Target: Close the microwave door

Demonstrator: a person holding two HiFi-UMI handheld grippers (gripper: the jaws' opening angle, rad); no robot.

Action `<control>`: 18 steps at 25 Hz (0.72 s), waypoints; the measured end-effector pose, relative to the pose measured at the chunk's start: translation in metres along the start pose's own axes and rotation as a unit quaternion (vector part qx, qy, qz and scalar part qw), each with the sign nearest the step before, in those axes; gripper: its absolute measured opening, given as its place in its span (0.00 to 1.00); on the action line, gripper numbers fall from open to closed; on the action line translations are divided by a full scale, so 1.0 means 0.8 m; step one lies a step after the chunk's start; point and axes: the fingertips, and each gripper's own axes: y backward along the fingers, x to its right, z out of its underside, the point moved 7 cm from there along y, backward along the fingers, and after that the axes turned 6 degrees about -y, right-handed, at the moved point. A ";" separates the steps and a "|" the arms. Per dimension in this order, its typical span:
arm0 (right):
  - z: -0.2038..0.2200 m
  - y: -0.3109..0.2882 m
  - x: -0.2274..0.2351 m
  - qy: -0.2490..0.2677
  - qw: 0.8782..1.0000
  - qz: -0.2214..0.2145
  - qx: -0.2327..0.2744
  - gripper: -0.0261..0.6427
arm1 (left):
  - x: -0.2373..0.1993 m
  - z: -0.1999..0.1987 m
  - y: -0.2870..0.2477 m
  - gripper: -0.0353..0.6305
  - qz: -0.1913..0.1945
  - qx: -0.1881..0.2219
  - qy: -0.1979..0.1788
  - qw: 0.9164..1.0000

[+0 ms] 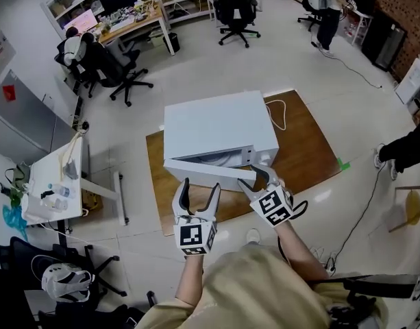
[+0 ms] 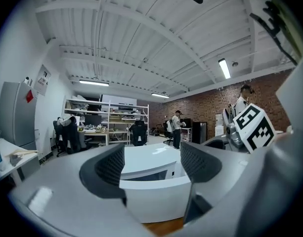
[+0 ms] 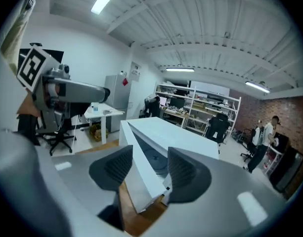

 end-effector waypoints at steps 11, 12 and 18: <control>0.065 -0.066 0.066 0.111 0.980 -0.127 -0.109 0.15 | 0.036 0.015 -0.097 0.59 -0.050 -0.039 -0.019 0.998; 0.068 -0.073 0.068 0.105 0.978 -0.138 -0.113 0.11 | 0.032 0.018 -0.105 0.59 -0.050 -0.044 -0.018 0.998; 0.043 -0.114 0.062 0.081 0.976 -0.156 -0.133 0.04 | -0.020 0.028 -0.132 0.59 -0.026 -0.055 -0.009 0.998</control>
